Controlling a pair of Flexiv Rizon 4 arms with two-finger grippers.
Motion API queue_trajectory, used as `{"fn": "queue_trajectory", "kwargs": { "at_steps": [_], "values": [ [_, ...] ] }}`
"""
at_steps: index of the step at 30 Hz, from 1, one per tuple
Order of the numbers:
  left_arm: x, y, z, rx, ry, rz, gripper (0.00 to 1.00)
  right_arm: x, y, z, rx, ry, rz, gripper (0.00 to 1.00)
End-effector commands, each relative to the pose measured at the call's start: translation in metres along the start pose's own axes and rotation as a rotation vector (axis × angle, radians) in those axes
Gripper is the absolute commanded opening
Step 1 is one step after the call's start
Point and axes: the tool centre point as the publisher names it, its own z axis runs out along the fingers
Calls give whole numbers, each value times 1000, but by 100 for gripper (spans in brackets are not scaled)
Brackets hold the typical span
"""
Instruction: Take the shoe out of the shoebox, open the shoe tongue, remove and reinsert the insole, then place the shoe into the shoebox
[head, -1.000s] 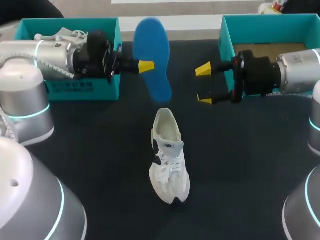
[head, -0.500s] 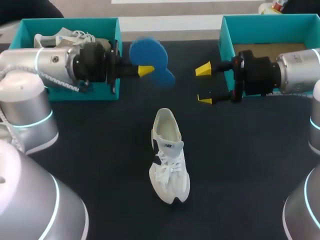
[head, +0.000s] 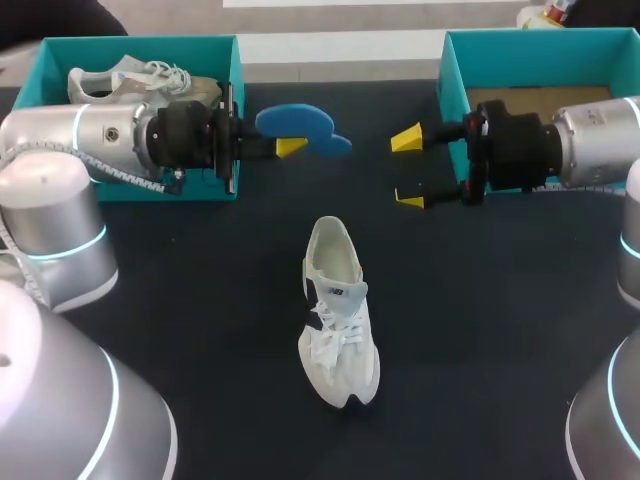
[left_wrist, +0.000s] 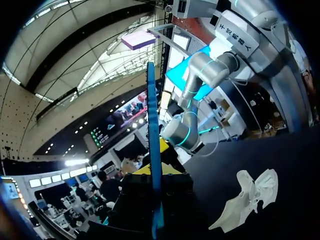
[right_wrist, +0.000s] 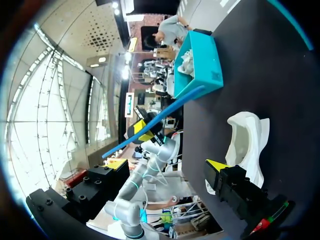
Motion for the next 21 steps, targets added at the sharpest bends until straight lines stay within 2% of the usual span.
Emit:
{"fn": "queue_trajectory", "kwargs": {
  "at_steps": [1, 5, 7, 21],
  "values": [
    [0, 1, 1, 1, 1, 1, 0, -1, 0, 2, -2, 0, 0, 100],
    [-2, 4, -1, -57, 79, 242, 0, -1, 0, 2, -2, 0, 0, 100],
    [0, 6, -1, -56, 93, 332, 0, -1, 0, 2, -2, 0, 0, 100],
    [18, 21, -6, -103, 255, 752, 0, -1, 0, 2, -2, 0, 0, 100]
  ]
}}
